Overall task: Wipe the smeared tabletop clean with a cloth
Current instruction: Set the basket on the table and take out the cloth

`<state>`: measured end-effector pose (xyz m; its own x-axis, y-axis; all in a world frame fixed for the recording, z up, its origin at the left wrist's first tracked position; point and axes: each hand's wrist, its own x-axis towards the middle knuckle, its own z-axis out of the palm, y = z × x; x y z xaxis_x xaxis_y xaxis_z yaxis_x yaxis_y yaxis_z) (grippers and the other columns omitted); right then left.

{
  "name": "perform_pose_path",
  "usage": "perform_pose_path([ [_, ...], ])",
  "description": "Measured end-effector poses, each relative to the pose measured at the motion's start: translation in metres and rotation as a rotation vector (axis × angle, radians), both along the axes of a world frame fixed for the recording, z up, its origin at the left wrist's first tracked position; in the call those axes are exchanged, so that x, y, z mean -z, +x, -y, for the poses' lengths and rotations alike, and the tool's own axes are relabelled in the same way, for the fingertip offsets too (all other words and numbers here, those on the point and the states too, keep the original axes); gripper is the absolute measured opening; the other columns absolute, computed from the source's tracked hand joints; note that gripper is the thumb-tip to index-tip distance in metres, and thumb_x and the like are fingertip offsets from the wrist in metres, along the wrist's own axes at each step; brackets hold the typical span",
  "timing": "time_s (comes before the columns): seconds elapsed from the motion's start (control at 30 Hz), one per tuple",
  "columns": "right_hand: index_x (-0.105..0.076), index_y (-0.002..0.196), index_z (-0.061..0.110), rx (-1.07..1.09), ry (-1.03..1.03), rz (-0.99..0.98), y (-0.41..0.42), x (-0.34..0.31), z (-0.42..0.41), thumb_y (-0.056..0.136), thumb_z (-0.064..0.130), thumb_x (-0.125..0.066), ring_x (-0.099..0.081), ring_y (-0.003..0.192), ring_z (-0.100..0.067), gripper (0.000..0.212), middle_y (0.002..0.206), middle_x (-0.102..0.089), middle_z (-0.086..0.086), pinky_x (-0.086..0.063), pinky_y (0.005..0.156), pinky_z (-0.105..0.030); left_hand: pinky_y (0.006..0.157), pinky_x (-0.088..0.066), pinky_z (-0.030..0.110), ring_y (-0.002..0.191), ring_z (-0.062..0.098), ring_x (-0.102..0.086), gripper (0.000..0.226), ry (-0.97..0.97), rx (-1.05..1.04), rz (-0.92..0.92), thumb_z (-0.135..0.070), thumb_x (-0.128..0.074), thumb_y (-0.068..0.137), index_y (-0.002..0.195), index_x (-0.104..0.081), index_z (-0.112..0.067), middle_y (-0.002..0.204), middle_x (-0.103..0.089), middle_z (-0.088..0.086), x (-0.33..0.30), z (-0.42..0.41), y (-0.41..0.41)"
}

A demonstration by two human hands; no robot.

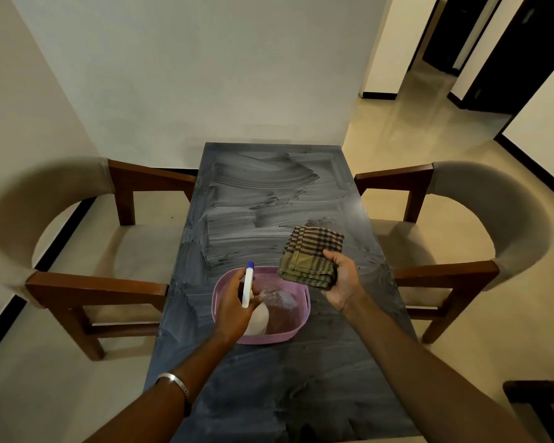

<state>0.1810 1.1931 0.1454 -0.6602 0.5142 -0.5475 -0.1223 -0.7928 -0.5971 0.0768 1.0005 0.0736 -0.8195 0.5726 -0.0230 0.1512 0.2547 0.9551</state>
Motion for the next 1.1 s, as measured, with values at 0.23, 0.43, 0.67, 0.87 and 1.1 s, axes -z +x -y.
perform_pose_path([
  [0.23, -0.059, 0.123, 0.001, 0.029, 0.019, -0.015, 0.005, 0.003, 0.011, 0.097, 0.013, -0.042, -0.07, 0.096, -0.033, 0.033, 0.109, -0.072, -0.019, -0.061, 0.074, -0.041, 0.079, -0.054, 0.018, 0.095, 0.004, -0.064, 0.067, 0.012, 0.023, 0.016, -0.005, -0.075, 0.081, 0.138, -0.043, -0.02, 0.104, -0.063, -0.013, 0.002, 0.006, 0.001],
  [0.43, -0.061, 0.118, 0.002, 0.042, 0.03, -0.035, 0.01, 0.0, 0.02, 0.097, 0.013, -0.04, -0.069, 0.095, -0.033, 0.032, 0.105, -0.073, -0.019, -0.059, 0.081, -0.044, 0.089, -0.053, 0.027, 0.099, 0.01, -0.064, 0.068, 0.022, 0.021, -0.007, -0.005, -0.076, 0.08, 0.141, -0.044, -0.011, 0.109, -0.065, -0.005, -0.001, 0.013, 0.001],
  [0.67, -0.058, 0.123, 0.0, 0.064, 0.035, -0.03, 0.013, 0.0, 0.03, 0.097, 0.013, -0.04, -0.065, 0.105, -0.037, 0.034, 0.113, -0.069, -0.022, -0.052, 0.09, -0.05, 0.092, -0.055, 0.036, 0.097, 0.015, -0.064, 0.068, -0.005, 0.063, -0.03, -0.005, -0.074, 0.082, 0.142, -0.042, -0.007, 0.107, -0.065, 0.004, 0.0, 0.018, 0.002],
  [0.87, -0.06, 0.12, 0.002, 0.095, 0.046, -0.042, 0.017, 0.0, 0.037, 0.097, 0.013, -0.04, -0.069, 0.098, -0.034, 0.032, 0.107, -0.072, -0.019, -0.058, 0.084, -0.046, 0.092, -0.053, 0.027, 0.102, 0.007, -0.062, 0.062, -0.056, 0.115, -0.085, -0.014, -0.072, 0.085, 0.141, -0.044, -0.015, 0.113, -0.063, -0.006, 0.01, 0.026, 0.003],
  [1.1, -0.061, 0.115, 0.002, 0.116, 0.041, -0.073, 0.032, -0.002, 0.049, 0.097, 0.013, -0.04, -0.074, 0.088, -0.032, 0.03, 0.102, -0.075, -0.018, -0.062, 0.069, -0.043, 0.099, -0.049, 0.036, 0.117, 0.015, -0.057, 0.061, -0.11, 0.16, -0.185, -0.019, -0.073, 0.085, 0.139, -0.044, -0.02, 0.13, -0.059, 0.0, 0.014, 0.046, 0.004],
])
